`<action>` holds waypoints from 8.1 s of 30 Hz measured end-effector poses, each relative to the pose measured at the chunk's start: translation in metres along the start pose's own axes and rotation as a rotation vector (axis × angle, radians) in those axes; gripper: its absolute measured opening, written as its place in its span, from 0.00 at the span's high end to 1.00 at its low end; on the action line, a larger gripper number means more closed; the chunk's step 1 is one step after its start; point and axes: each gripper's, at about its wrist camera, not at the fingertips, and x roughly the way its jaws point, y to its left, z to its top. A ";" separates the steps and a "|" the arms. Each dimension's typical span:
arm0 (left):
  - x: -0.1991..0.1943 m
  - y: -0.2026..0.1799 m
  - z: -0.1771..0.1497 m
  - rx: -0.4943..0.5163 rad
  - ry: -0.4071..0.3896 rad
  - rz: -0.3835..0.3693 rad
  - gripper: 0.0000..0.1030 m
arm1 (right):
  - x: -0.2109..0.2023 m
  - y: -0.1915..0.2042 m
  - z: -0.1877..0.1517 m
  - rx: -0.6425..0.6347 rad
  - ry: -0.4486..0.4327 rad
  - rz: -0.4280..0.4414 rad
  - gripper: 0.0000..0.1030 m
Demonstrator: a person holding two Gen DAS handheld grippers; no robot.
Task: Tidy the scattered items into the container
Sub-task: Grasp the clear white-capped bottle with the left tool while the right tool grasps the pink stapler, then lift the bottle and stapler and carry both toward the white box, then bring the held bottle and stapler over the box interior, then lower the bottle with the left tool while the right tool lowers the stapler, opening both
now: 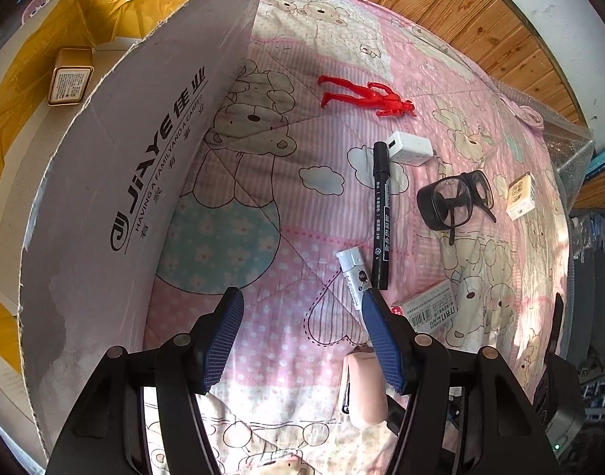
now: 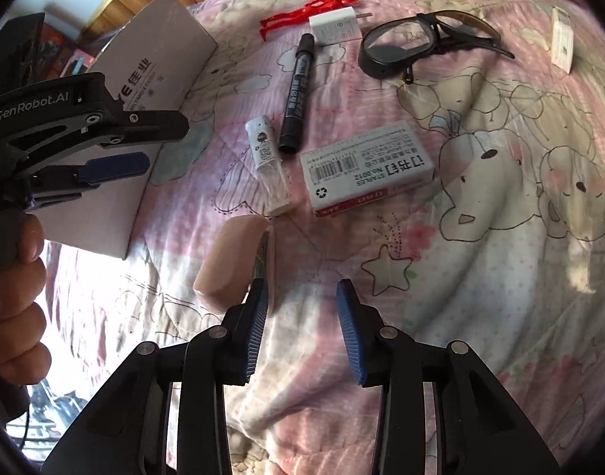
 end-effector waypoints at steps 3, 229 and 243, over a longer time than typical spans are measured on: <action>-0.001 -0.001 -0.002 0.002 -0.001 -0.002 0.39 | -0.010 -0.004 -0.002 0.021 -0.015 -0.013 0.63; -0.107 0.203 0.044 -0.231 -0.178 0.083 0.81 | 0.048 0.294 0.120 -0.696 0.138 0.216 0.74; -0.086 0.216 0.050 -0.225 -0.094 0.111 0.81 | 0.069 0.300 0.120 -0.755 0.225 0.198 0.74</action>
